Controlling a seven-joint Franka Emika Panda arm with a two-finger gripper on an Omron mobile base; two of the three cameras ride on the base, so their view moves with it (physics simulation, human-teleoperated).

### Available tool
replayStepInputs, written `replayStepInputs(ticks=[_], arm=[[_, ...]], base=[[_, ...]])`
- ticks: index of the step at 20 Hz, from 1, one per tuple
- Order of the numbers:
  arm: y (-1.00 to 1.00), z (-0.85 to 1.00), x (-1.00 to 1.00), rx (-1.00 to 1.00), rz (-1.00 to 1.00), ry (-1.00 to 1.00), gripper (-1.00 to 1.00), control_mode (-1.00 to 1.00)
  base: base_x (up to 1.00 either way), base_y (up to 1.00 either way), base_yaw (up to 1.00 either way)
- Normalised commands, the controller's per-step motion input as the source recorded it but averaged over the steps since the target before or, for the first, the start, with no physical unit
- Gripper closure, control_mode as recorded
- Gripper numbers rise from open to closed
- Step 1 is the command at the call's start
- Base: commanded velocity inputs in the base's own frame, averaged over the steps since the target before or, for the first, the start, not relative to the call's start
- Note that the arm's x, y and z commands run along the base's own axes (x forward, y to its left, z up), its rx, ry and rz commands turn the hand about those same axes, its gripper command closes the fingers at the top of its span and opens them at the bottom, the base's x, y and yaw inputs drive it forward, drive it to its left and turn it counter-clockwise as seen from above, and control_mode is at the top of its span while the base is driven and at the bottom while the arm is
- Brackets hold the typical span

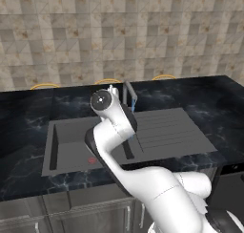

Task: Soak the sponge with water for a few seconds and then drop it inside the sink.

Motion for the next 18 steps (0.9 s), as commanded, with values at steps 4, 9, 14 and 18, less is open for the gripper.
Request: replayStepInputs(ticks=[4, 9, 14, 18], arm=[[0.00, 0.00, 0.07, -0.06, -0.01, -0.08, 1.00, -1.00], [0.00, 0.00, 0.00, 0.00, -0.04, 0.00, 1.00, -1.00], [0.00, -0.04, 0.01, 0.00, -0.12, 0.00, 1.00, -1.00], [0.00, -0.25, 0.10, 0.00, -0.17, 0.00, 1.00, -1.00]], base=[[0.00, 0.00, 0.00], [0.00, 0.00, 0.00], [0.00, 0.00, 0.00], [0.00, 0.00, 0.00]])
